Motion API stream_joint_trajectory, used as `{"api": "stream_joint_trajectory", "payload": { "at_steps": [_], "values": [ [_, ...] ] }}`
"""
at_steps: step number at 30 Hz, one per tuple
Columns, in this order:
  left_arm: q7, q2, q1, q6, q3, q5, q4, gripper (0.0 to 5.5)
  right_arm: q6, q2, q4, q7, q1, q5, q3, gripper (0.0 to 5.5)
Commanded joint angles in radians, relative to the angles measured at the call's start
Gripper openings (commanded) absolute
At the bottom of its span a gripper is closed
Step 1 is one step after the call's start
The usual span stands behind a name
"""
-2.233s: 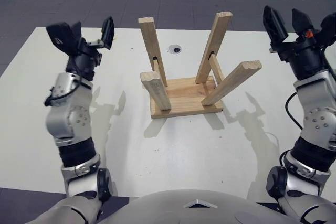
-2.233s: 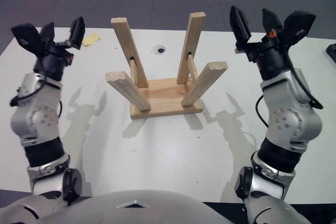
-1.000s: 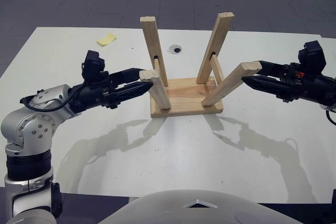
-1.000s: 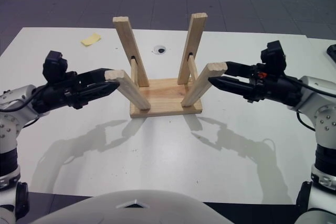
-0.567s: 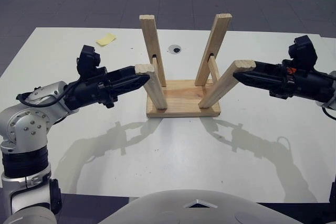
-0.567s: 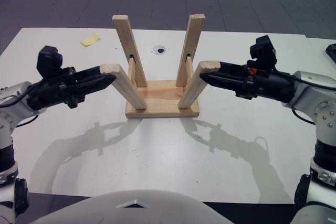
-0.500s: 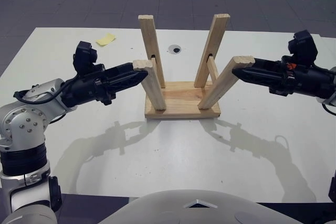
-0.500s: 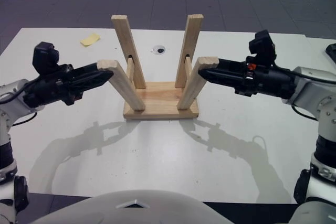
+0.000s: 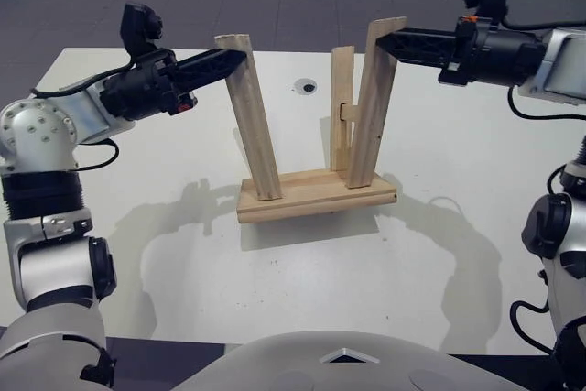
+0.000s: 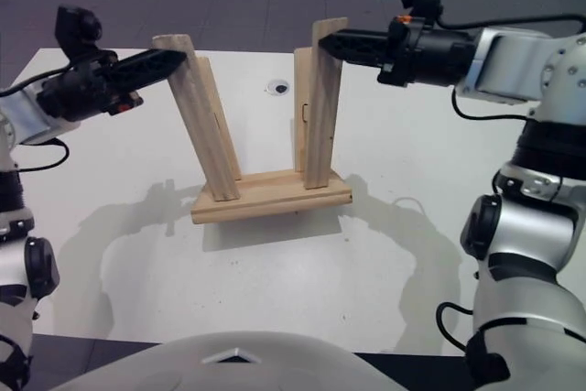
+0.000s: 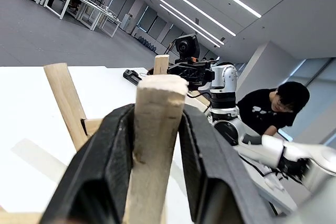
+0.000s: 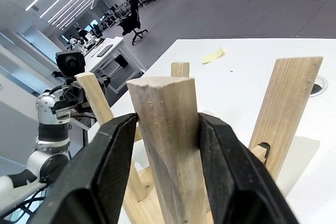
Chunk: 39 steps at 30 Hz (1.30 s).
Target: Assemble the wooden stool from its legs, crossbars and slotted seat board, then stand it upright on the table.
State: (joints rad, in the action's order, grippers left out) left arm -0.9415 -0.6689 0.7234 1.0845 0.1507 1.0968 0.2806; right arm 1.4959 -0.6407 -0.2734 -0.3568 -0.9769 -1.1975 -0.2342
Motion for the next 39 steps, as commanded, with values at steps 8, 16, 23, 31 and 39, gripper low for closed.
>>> {"api": "stream_joint_trajectory", "payload": {
  "at_steps": [8, 16, 23, 31, 39],
  "values": [
    [-0.130, 0.229, 0.192, -0.243, -0.164, -0.373, 0.602, 1.07, 0.019, 0.315, -0.390, 0.089, -0.144, 0.267, 0.049, 1.81],
    [-0.083, 0.337, 0.237, -0.483, -0.138, -0.468, 0.830, 1.18, -0.141, 0.392, -0.536, 0.199, -0.097, 0.355, -0.108, 1.81],
    [-0.072, 0.371, 0.259, -0.573, -0.180, -0.528, 0.917, 1.25, -0.215, 0.423, -0.605, 0.212, -0.079, 0.428, -0.119, 1.75],
    [-0.014, 0.384, 0.282, -0.654, -0.110, -0.559, 0.977, 2.90, -0.288, 0.423, -0.627, 0.149, -0.079, 0.472, -0.115, 3.06],
    [-0.035, 0.363, 0.296, -0.631, 0.032, -0.539, 0.979, 4.15, -0.292, 0.415, -0.571, 0.102, -0.044, 0.474, -0.147, 4.21]
  ]
}}
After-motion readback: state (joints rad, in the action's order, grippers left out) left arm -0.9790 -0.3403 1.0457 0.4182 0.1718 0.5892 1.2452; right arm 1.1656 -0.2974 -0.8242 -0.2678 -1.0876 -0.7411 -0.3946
